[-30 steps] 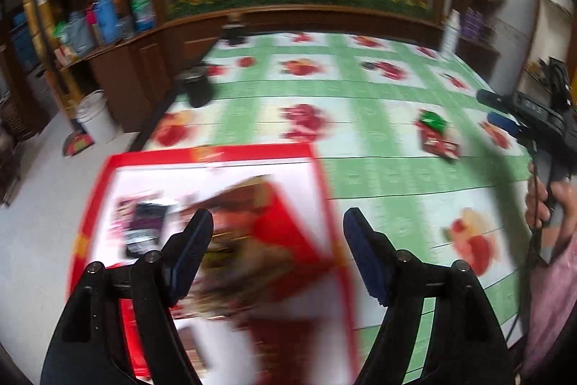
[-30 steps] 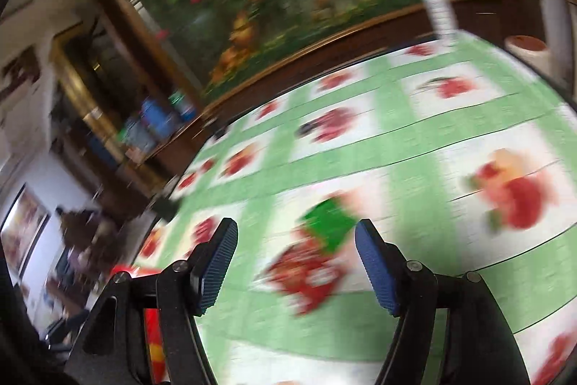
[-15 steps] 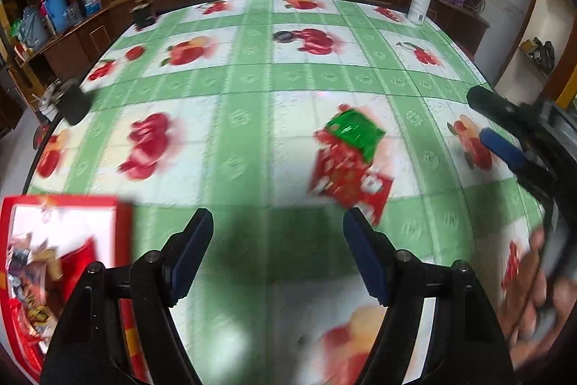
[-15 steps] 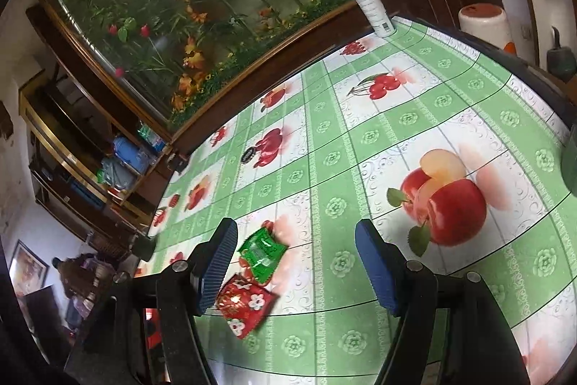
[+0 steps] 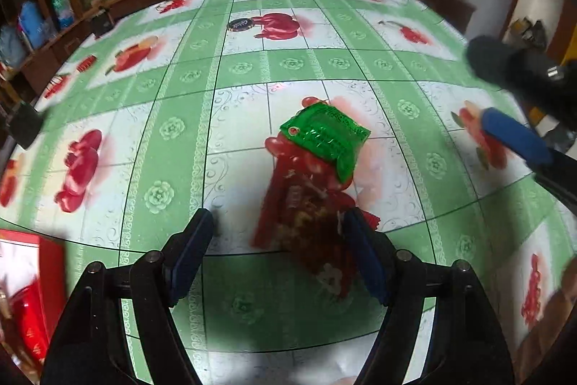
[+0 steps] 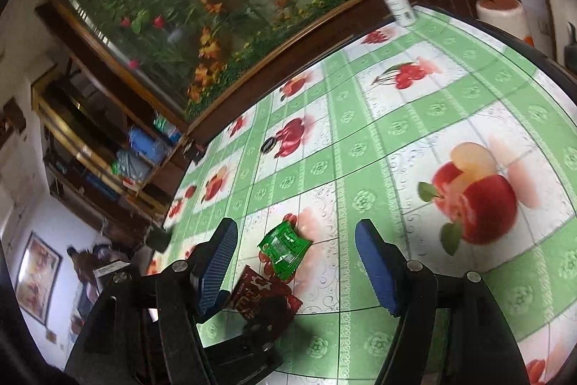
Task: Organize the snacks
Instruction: 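Move both tools back to the remaining red and green packets, then grasp the green packet with right tool while left tool grasps red packet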
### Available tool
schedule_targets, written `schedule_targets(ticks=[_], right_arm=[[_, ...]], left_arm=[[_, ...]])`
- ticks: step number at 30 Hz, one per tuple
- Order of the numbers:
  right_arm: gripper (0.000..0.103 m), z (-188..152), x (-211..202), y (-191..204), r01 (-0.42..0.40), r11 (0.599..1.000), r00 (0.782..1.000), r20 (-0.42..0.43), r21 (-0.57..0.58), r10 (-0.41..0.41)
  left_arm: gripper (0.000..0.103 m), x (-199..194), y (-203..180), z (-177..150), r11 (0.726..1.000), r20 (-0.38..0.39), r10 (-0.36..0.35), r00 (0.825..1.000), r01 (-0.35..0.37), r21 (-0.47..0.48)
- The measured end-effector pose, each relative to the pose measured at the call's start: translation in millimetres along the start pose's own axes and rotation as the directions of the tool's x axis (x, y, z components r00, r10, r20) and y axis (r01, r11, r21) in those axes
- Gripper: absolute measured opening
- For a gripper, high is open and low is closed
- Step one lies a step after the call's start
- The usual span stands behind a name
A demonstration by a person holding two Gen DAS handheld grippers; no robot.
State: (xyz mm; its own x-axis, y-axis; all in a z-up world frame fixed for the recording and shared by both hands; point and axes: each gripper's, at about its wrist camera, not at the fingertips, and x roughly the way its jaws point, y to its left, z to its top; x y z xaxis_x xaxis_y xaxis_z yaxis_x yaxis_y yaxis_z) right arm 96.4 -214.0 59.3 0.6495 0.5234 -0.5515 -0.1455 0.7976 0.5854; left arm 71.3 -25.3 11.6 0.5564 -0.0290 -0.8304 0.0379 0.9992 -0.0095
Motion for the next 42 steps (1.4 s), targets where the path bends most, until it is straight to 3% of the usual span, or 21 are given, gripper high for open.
schedule_targets(ticks=[3,5,10,13,18,19,20,22,26,29,34,39,42], right_arm=[[0.071,-2,16,8,-0.008,0.998,0.999,-0.048,-0.056,0.005],[0.07,-3,29,12,-0.025,0.997,0.996,-0.091,-0.075,0.018],[0.07,-13,55,34,-0.02,0.979,0.986,-0.165,-0.202,-0.014],[0.071,-23,72,55,0.02,0.947,0.981,-0.175,-0.32,-0.079],[0.068,-36,97,64,0.116,0.896,0.965,-0.166,-0.428,-0.204],[0.062,-36,97,63,0.123,0.891,0.967,-0.148,-0.438,-0.207],[0.045,-36,98,63,0.138,0.884,0.965,-0.139,-0.447,-0.221],[0.027,-36,98,61,0.164,0.874,0.958,-0.137,-0.456,-0.252],[0.025,-36,94,60,0.163,0.87,0.95,-0.165,-0.465,-0.267],[0.025,-33,91,58,0.164,0.873,0.94,-0.195,-0.46,-0.279],[0.025,-23,84,42,0.139,0.911,0.935,-0.253,-0.388,-0.251],[0.025,-21,83,40,0.14,0.917,0.932,-0.262,-0.373,-0.249],[0.025,-23,83,43,0.13,0.919,0.932,-0.269,-0.373,-0.242]], left_arm=[[0.063,-2,13,-2,1.0,0.008,-0.011,1.0,0.011,0.014],[0.045,-4,22,-2,1.0,0.007,-0.021,1.0,0.021,0.013],[0.037,-13,38,-13,0.998,-0.017,-0.045,0.999,0.046,0.043],[0.031,-22,48,-26,0.996,-0.032,-0.062,0.998,0.064,0.062],[0.03,-38,64,-48,0.995,-0.059,-0.051,0.997,0.055,0.077],[0.03,-41,68,-49,0.996,-0.058,-0.059,0.997,0.063,0.06],[0.03,-46,70,-48,0.997,-0.048,-0.068,0.997,0.07,0.043],[0.032,-56,72,-41,0.997,-0.01,-0.079,0.997,0.079,0.015],[0.055,-59,65,-25,0.999,0.047,-0.041,0.998,0.04,0.015],[0.056,-47,53,-16,0.998,0.039,-0.037,0.999,0.035,0.058],[0.056,-10,44,-3,0.996,-0.006,0.001,1.0,0.0,0.092],[0.056,-1,42,-2,0.996,0.005,-0.033,0.999,0.032,0.086],[0.048,0,39,0,0.994,0.022,-0.065,0.998,0.062,0.092]])
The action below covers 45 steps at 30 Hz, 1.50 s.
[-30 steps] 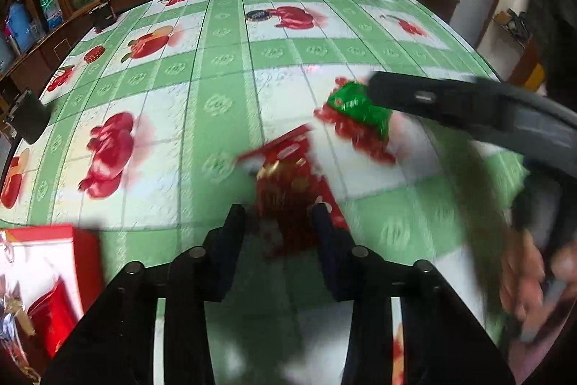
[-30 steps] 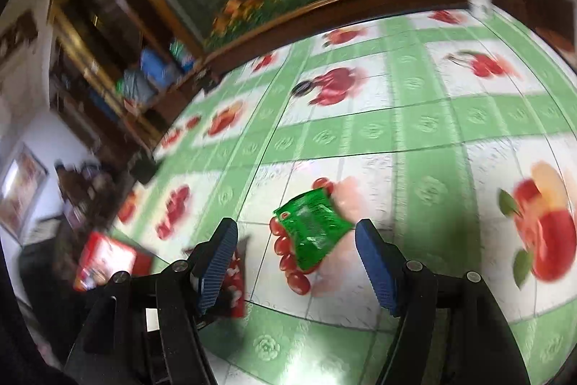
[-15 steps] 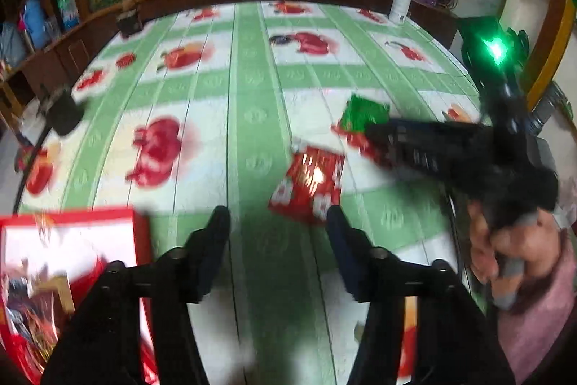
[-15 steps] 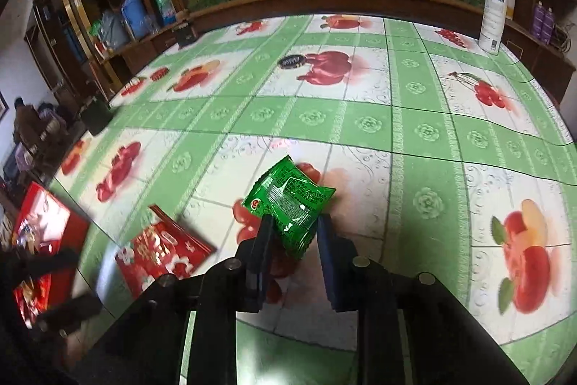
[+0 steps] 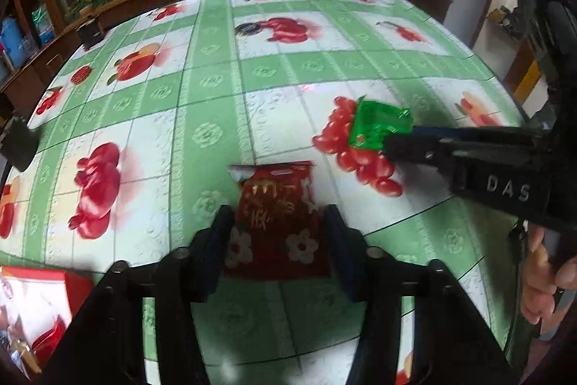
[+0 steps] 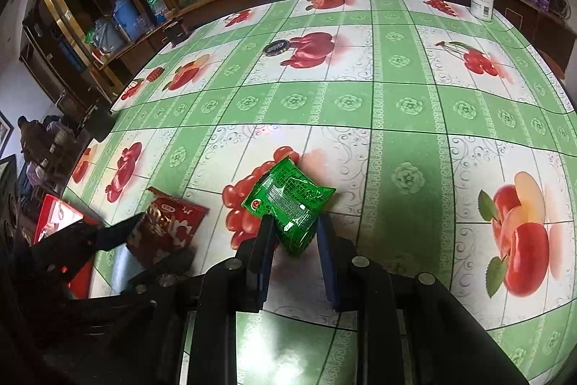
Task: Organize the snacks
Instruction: 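Grasp the green packet with right tool while left tool grasps red packet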
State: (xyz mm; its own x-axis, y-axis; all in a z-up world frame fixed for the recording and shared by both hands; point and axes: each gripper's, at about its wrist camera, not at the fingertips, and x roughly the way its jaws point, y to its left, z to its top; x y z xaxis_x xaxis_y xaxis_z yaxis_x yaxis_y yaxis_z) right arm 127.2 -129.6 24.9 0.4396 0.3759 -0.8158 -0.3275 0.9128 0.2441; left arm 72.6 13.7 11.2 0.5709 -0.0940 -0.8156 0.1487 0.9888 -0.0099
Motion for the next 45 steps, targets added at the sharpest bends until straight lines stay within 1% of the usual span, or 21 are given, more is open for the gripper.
schedule_targets(ticks=[5,6,8,9,10,12,14,16,20,22,26,30,32,37,40,45], right_arm=[[0.024,0,-1,-1,-0.013,1.0,1.0,-0.005,0.015,0.013],[0.024,0,-1,-2,-0.018,1.0,1.0,-0.008,0.023,0.018],[0.024,1,-1,-4,-0.03,0.999,0.999,-0.011,0.04,0.031],[0.024,1,-2,-5,-0.036,0.998,0.999,-0.011,0.046,0.037],[0.023,1,-2,-6,-0.044,0.998,0.999,-0.011,0.051,0.045],[0.023,1,-4,-6,-0.059,0.997,0.998,-0.009,0.058,0.06],[0.023,1,-3,-4,-0.047,0.998,0.999,-0.013,0.048,0.048],[0.023,0,-2,-3,-0.042,0.998,0.999,-0.026,0.038,0.043],[0.023,-2,-4,-4,-0.044,0.999,0.998,-0.049,0.025,0.045],[0.023,-2,-4,-6,-0.047,0.998,0.997,-0.061,0.028,0.049],[0.022,-2,-8,-8,-0.056,0.998,0.997,-0.055,0.038,0.058],[0.021,-1,-14,-8,-0.106,0.993,0.994,-0.036,0.05,0.108],[0.02,0,-18,-7,-0.113,0.992,0.993,-0.017,0.052,0.114],[0.02,1,-26,-8,-0.151,0.986,0.989,0.006,0.065,0.151],[0.02,1,-28,-7,-0.16,0.985,0.987,0.008,0.066,0.16],[0.019,1,-33,-10,-0.205,0.975,0.979,0.012,0.084,0.204]], left_arm=[[0.047,-1,-2,-3,1.0,0.029,-0.005,1.0,0.005,0.004],[0.042,-2,-2,-4,1.0,0.031,-0.006,0.999,0.005,0.001],[0.019,-7,0,-5,0.999,0.04,-0.03,0.999,0.03,-0.01],[0.018,-10,2,-6,0.999,0.045,-0.048,0.998,0.049,-0.023],[0.018,-12,3,-8,0.998,0.041,-0.051,0.998,0.052,-0.028],[0.018,-12,2,-12,0.999,0.023,-0.039,0.999,0.04,-0.024],[0.018,-14,3,-15,0.998,0.02,-0.039,0.999,0.04,-0.039],[0.017,-17,3,-17,0.997,0.016,-0.055,0.998,0.056,-0.049],[0.015,-21,-2,-23,0.998,0.017,-0.056,0.998,0.056,-0.019],[0.014,-23,-2,-27,0.997,0.024,-0.069,0.997,0.07,-0.03],[0.011,-30,-3,-32,0.996,0.04,-0.085,0.996,0.086,-0.035],[0.01,-43,-10,-40,0.998,0.062,-0.069,0.996,0.069,-0.006],[0.009,-48,-12,-43,0.998,0.067,-0.069,0.995,0.07,0.001],[0.008,-61,-15,-53,0.996,0.077,-0.085,0.993,0.085,0.008],[0.008,-66,-16,-58,0.995,0.077,-0.095,0.993,0.094,0.012],[0.008,-76,-17,-68,0.994,0.078,-0.107,0.991,0.106,0.013]])
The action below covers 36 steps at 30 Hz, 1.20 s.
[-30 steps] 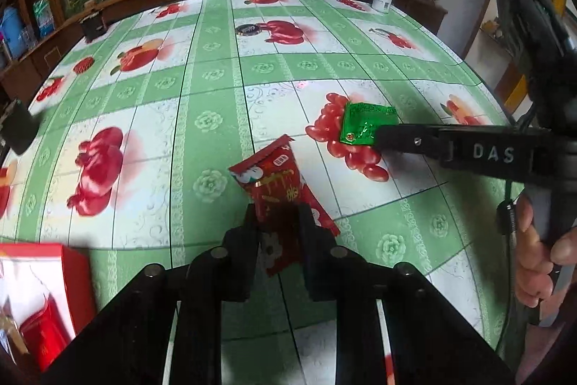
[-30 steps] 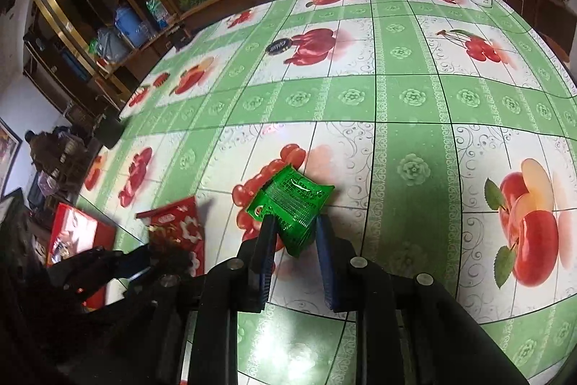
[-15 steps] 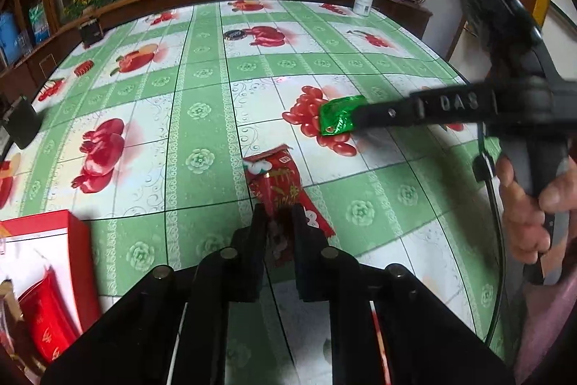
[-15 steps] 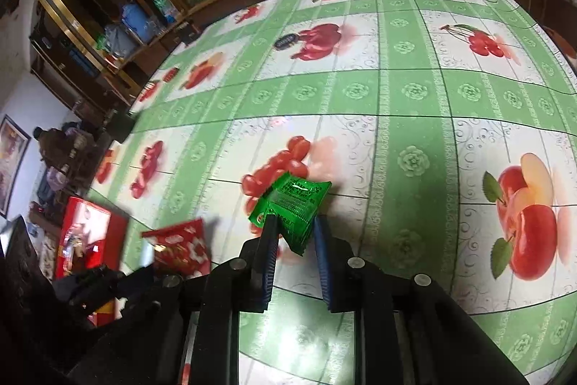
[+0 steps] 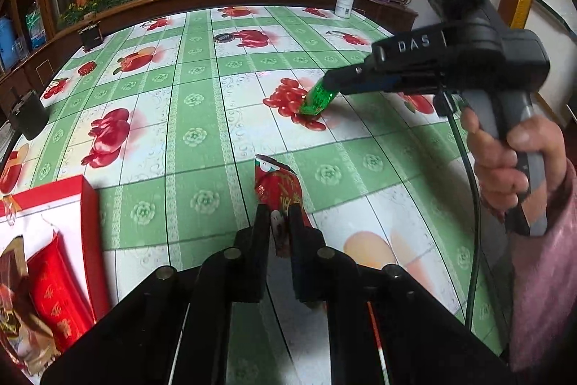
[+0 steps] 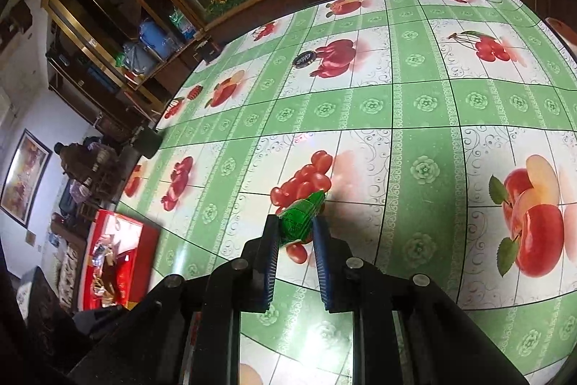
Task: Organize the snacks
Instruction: 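Grasp the green packet with right tool while left tool grasps red packet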
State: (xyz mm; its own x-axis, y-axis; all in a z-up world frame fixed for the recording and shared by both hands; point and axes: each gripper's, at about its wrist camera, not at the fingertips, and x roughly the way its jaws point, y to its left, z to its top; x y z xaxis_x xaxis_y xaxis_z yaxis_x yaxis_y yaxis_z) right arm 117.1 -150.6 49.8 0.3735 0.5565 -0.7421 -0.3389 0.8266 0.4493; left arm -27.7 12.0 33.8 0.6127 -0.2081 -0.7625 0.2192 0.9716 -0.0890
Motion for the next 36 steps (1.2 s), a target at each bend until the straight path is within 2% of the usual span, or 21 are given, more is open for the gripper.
schedule_targets(ticks=[5,11,14,16,18,21,24,26,27,32,34,36], right_arm=[[0.019,-1,-6,4,-0.039,0.999,0.999,0.01,0.004,0.039],[0.019,-3,-8,11,-0.055,0.998,0.998,0.01,-0.011,0.055],[0.019,-3,-7,15,-0.057,0.998,0.998,0.006,-0.026,0.058],[0.019,-4,-4,17,-0.042,0.999,0.999,-0.002,-0.035,0.042],[0.019,-4,0,16,-0.03,0.999,1.0,-0.012,-0.034,0.029],[0.019,-5,5,14,-0.014,0.999,1.0,-0.021,-0.031,0.014],[0.019,-5,6,12,-0.019,0.999,1.0,-0.023,-0.026,0.019],[0.019,-5,7,12,-0.01,0.999,1.0,-0.023,-0.03,0.009],[0.019,-5,9,12,-0.004,0.999,1.0,-0.027,-0.032,0.003],[0.019,-6,15,10,-0.001,1.0,0.999,-0.042,-0.026,0.0],[0.019,-6,17,9,0.002,1.0,0.999,-0.05,-0.02,-0.003],[0.019,-6,20,9,0.012,1.0,0.998,-0.058,-0.015,-0.013]], left_arm=[[0.008,-10,1,-8,1.0,0.004,-0.01,1.0,0.01,-0.011],[0.005,-28,2,-12,1.0,0.027,-0.011,1.0,0.011,-0.011],[0.005,-29,4,-14,1.0,0.014,-0.009,1.0,0.009,-0.013],[0.005,-27,7,-16,0.999,0.001,0.012,1.0,-0.012,-0.039],[0.005,-23,16,-15,0.994,-0.016,-0.001,1.0,-0.001,-0.108],[0.013,-11,28,-16,0.973,-0.089,-0.029,0.996,0.008,-0.231],[0.022,-5,22,-18,0.963,-0.116,-0.056,0.992,0.023,-0.268],[0.047,-5,13,-16,0.962,-0.115,-0.045,0.992,0.012,-0.271],[0.052,-4,9,-14,0.963,-0.112,-0.037,0.993,0.005,-0.271],[0.058,-5,0,-1,0.959,-0.101,-0.015,0.995,-0.014,-0.283],[0.067,-2,-2,6,0.97,-0.111,0.009,0.994,-0.036,-0.241],[0.068,7,-3,10,0.974,-0.131,0.027,0.991,-0.056,-0.221]])
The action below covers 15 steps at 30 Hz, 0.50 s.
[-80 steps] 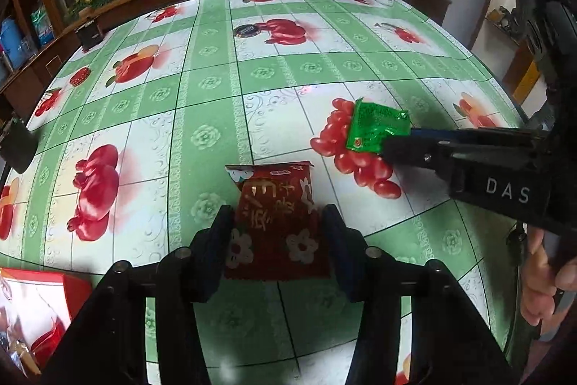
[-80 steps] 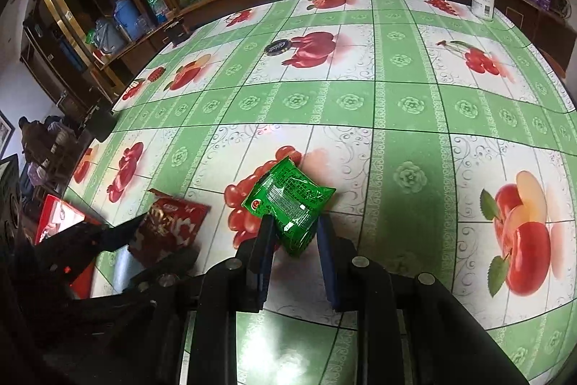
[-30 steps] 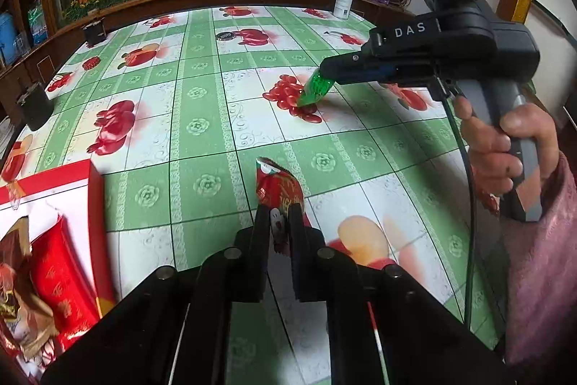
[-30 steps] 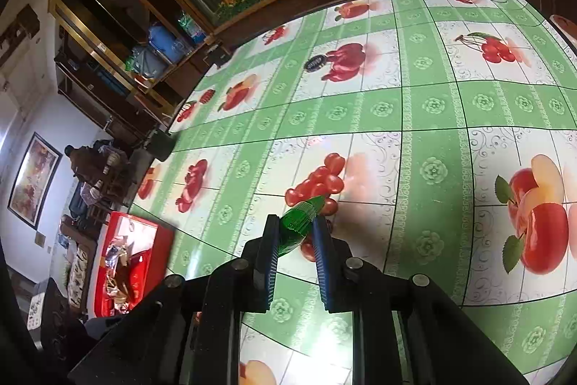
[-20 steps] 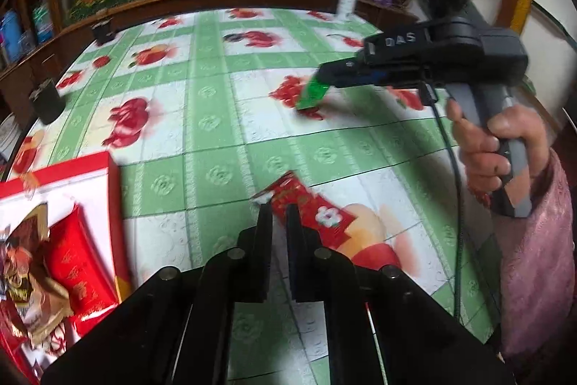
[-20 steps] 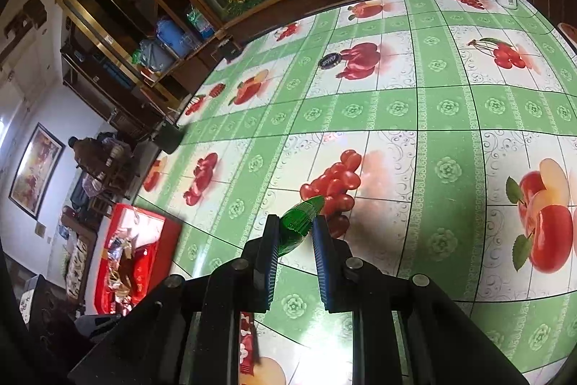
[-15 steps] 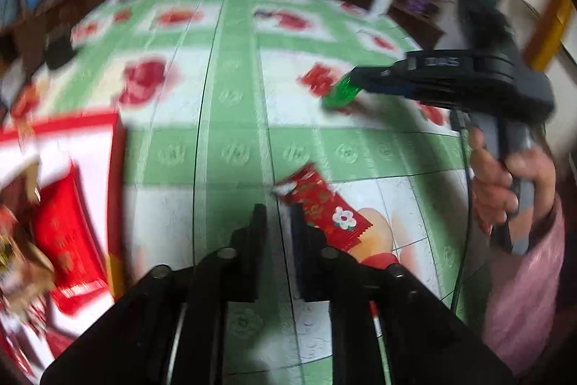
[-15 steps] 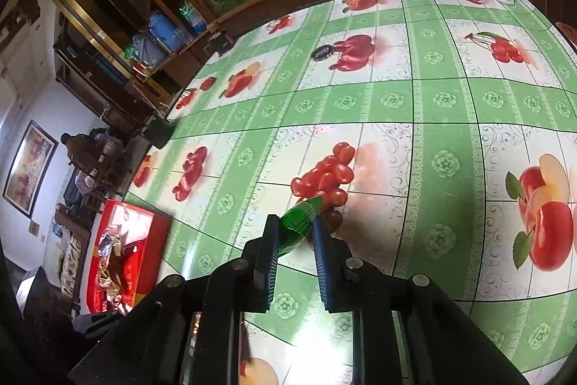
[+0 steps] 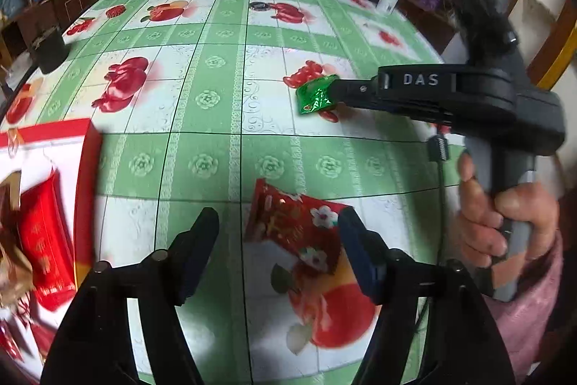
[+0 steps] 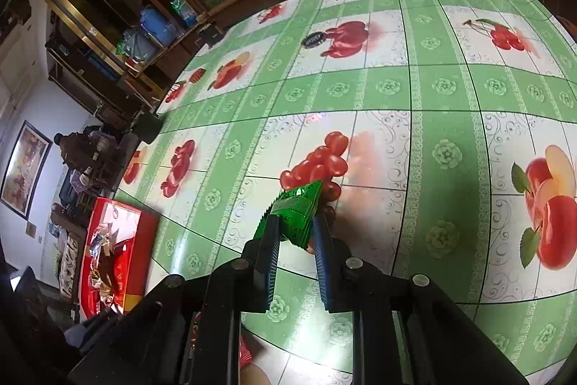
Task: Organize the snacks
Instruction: 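Grasp the green packet with right tool while left tool grasps red packet, then carry the red packet and green packet over the tray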
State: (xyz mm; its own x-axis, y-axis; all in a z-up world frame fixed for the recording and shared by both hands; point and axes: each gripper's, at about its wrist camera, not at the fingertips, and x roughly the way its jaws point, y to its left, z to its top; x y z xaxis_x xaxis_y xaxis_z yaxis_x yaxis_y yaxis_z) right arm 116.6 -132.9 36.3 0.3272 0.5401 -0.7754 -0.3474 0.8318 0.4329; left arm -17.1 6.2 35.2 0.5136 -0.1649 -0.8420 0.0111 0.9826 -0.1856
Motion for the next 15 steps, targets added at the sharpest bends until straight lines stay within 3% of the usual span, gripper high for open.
schedule_targets(ticks=[5,10,12,13,15], right_arm=[[0.019,0,1,-1,0.002,1.0,1.0,-0.003,0.01,-0.002],[0.019,-1,1,-1,0.011,1.0,1.0,-0.005,0.012,-0.011],[0.019,-2,2,-1,0.013,1.0,1.0,-0.006,0.013,-0.013],[0.019,-1,2,-1,0.013,1.0,1.0,-0.008,0.014,-0.013],[0.019,-2,3,-1,0.017,1.0,1.0,-0.01,0.015,-0.017]], left_arm=[[0.068,21,-8,-2,0.999,-0.061,-0.006,0.998,0.009,0.052],[0.067,24,-14,-6,0.995,-0.008,0.002,1.0,-0.001,0.099],[0.054,25,-14,-6,0.993,0.019,0.02,1.0,-0.022,0.117],[0.039,23,-15,-7,0.991,0.031,0.027,0.999,-0.031,0.131],[0.031,21,-15,-9,0.99,0.043,0.01,0.999,-0.016,0.142]])
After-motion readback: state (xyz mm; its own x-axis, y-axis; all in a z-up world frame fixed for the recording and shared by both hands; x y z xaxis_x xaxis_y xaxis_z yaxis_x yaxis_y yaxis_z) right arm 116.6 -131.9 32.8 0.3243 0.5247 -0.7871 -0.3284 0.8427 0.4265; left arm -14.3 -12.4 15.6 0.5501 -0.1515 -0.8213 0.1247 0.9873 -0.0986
